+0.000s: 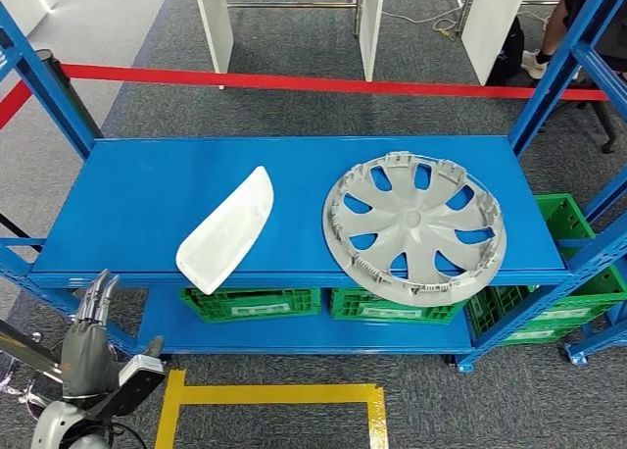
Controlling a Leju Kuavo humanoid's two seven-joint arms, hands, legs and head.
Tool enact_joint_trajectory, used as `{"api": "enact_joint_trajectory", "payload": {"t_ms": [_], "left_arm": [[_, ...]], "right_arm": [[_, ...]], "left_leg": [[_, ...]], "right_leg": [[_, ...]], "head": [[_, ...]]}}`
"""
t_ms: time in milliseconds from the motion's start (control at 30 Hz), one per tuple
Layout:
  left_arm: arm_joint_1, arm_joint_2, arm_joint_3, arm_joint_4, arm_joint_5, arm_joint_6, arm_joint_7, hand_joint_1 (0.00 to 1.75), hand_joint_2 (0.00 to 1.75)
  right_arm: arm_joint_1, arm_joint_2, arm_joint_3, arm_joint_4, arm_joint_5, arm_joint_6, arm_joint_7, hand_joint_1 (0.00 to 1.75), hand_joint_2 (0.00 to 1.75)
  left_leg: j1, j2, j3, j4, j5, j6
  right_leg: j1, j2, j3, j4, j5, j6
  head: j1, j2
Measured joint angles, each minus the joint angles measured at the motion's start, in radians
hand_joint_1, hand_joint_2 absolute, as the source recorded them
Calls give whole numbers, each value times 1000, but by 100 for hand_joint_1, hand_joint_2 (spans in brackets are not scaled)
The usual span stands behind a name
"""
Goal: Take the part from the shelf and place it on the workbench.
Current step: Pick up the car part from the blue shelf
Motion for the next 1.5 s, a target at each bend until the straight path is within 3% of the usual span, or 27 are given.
{"api": "enact_joint_trajectory", "payload": {"t_ms": [633, 1000, 1500], "left_arm": [[-156, 105, -31, 225, -178, 16, 69, 0, 175], [-186, 124, -55, 272, -232, 47, 74, 0, 175], [-282, 131, -158, 364, -301, 99, 78, 0, 175]], "right_arm": [[-5, -39, 40, -36, 46, 0, 25, 0, 0], [-7, -45, 54, -48, 65, 0, 30, 0, 0], [-14, -59, 57, -64, 117, 7, 42, 0, 0]], "left_leg": [[0, 0, 0, 0, 0, 0], [0, 0, 0, 0, 0, 0], [0, 0, 0, 1, 0, 0]], "right_leg": [[0, 0, 0, 0, 0, 0], [0, 0, 0, 0, 0, 0], [0, 1, 0, 0, 1, 1]], "head": [[0, 0], [0, 0], [0, 0]]}}
